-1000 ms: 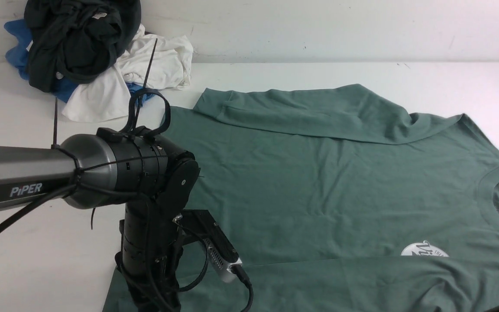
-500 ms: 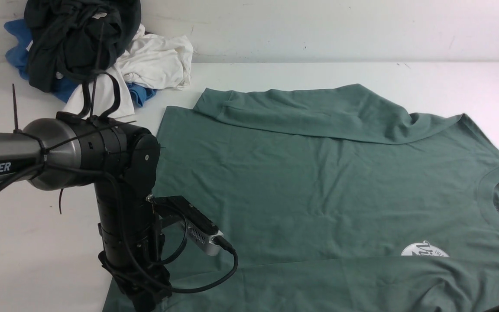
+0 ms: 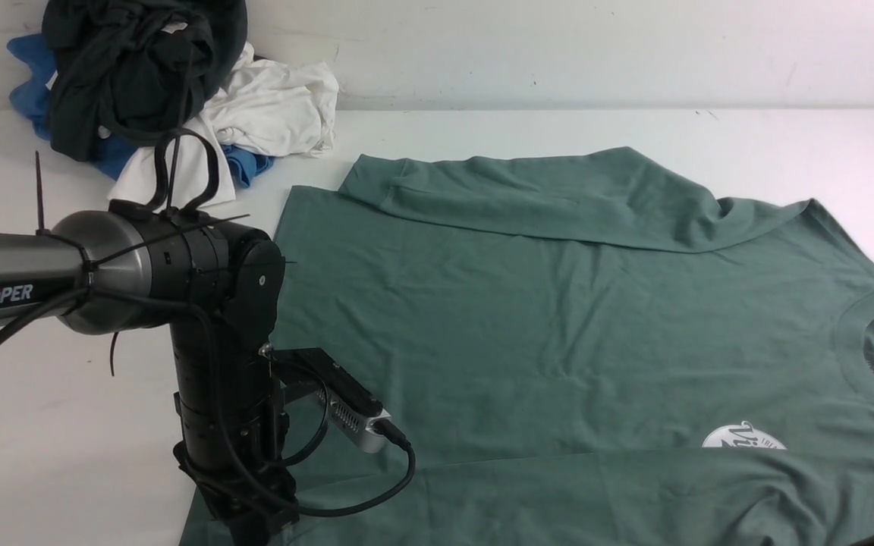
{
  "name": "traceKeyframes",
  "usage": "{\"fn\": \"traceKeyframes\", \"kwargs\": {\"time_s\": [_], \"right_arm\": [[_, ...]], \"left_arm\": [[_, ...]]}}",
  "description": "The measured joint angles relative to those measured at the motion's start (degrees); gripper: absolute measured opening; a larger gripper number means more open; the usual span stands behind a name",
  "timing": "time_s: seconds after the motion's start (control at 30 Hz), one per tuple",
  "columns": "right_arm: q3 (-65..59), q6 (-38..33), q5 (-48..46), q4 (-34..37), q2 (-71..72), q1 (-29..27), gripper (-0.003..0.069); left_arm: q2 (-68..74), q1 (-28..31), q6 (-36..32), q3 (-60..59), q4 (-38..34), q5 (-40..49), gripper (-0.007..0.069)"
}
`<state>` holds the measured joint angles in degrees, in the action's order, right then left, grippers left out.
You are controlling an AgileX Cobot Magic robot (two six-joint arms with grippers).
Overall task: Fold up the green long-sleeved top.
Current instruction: Use the left arm to clamp the cuff closest to it
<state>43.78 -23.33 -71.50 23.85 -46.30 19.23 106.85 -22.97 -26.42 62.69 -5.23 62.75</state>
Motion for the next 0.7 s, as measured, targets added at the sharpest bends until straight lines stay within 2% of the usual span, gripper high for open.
{"fn": "traceKeyframes", "kwargs": {"time_s": [0.17, 0.47, 0.7], "right_arm": [[0.00, 0.00, 0.39, -0.28, 0.00, 0.00, -0.0015], [0.00, 0.05, 0.44, -0.39, 0.00, 0.00, -0.0015], [0.00, 0.05, 0.75, -0.45, 0.00, 0.00, -0.0015]], "left_arm": [[0.00, 0.00, 0.46, 0.00, 0.05, -0.06, 0.0328], [-0.50, 0.00, 0.88, 0.00, 0.05, -0.10, 0.0028], [-4.54, 0.00, 1.01, 0.00, 0.05, -0.05, 0.0005]]}}
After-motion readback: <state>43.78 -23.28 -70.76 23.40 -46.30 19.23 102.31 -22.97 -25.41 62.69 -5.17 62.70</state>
